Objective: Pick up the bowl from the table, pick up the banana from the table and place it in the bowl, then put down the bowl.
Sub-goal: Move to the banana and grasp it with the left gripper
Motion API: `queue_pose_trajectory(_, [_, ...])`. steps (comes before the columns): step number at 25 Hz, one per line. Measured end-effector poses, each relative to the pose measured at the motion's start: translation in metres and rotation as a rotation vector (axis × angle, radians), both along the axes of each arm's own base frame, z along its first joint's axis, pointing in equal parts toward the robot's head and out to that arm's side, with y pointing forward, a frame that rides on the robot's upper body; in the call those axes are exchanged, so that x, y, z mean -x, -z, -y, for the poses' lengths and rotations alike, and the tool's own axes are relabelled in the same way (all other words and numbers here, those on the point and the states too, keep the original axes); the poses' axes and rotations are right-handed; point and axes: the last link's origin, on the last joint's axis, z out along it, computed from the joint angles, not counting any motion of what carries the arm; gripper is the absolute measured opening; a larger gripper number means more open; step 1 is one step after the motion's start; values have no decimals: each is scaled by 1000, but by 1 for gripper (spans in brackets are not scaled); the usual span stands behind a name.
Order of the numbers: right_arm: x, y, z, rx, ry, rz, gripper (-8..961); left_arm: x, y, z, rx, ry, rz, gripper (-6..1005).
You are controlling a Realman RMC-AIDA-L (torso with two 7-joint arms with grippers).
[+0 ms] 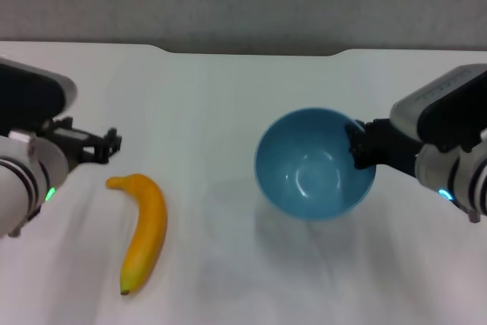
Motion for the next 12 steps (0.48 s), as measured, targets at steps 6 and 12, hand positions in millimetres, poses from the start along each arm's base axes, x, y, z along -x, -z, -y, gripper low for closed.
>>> queue_pose_trajectory(6, [-6,-20,0,-68,13,-17,38,-6,18,3,87,-4,-61,703])
queue_pose_trajectory(12, [-6,-41,2,-139,7,-29,39,6,32,1,147,-50,-115,704])
